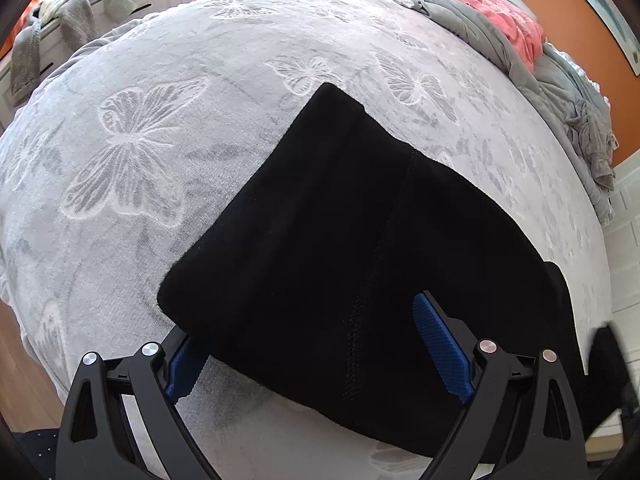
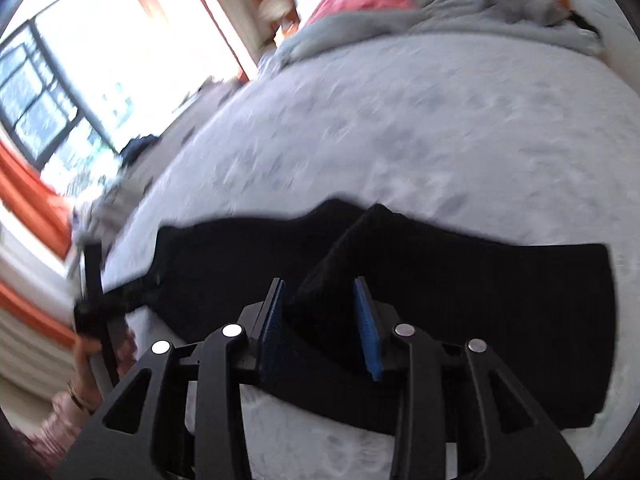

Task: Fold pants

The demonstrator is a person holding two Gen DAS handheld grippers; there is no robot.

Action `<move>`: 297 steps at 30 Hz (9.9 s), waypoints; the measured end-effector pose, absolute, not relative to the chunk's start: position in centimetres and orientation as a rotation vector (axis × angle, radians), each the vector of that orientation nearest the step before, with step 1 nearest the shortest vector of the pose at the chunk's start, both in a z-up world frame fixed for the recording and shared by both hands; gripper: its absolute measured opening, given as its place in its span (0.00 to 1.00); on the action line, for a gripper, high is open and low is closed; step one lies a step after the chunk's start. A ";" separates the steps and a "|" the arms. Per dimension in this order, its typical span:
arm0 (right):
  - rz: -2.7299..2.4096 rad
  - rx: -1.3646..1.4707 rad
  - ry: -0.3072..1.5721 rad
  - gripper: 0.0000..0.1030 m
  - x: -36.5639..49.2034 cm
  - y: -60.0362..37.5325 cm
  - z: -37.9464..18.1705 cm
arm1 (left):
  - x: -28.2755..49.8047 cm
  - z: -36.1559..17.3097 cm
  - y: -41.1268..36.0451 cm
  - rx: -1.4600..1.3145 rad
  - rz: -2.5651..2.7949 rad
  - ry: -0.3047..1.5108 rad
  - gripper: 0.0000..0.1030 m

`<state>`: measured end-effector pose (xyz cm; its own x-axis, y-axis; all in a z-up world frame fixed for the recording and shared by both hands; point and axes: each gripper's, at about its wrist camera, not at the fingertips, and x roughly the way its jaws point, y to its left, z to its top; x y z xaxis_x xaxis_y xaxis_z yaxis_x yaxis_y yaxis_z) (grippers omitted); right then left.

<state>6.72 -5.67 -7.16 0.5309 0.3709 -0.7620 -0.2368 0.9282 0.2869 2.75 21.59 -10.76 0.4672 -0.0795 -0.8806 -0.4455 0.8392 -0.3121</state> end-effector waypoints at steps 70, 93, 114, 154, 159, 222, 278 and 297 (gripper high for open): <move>0.418 0.532 0.994 0.64 8.3 -8.3 -14.4 | -4.1 -3.4 13.6 -0.315 -0.074 0.720 0.84; 0.091 0.410 0.950 0.17 1.9 -23.6 -9.0 | -0.6 -4.6 0.3 -0.196 -0.321 0.838 0.84; 0.004 0.422 0.974 0.73 4.1 -29.1 -11.1 | 3.9 -9.2 -3.1 -0.190 -0.327 1.020 0.84; 0.143 0.326 0.996 0.58 1.6 -13.7 -13.3 | -0.6 -4.9 9.3 -0.183 -0.217 0.938 0.79; 0.171 0.341 0.957 0.19 1.7 -11.7 -11.2 | -1.1 -4.7 10.8 -0.189 -0.189 0.947 0.79; 0.380 0.346 0.791 0.16 4.4 -9.9 -5.5 | 0.7 -6.4 5.0 -0.149 -0.241 0.998 0.84; 0.110 0.202 0.946 0.04 6.6 -11.7 -12.2 | 2.2 -7.2 3.9 0.026 -0.093 0.953 0.70; 0.235 0.398 0.793 0.15 -3.1 -11.5 -7.8 | 0.2 -6.7 3.5 0.053 -0.088 0.934 0.76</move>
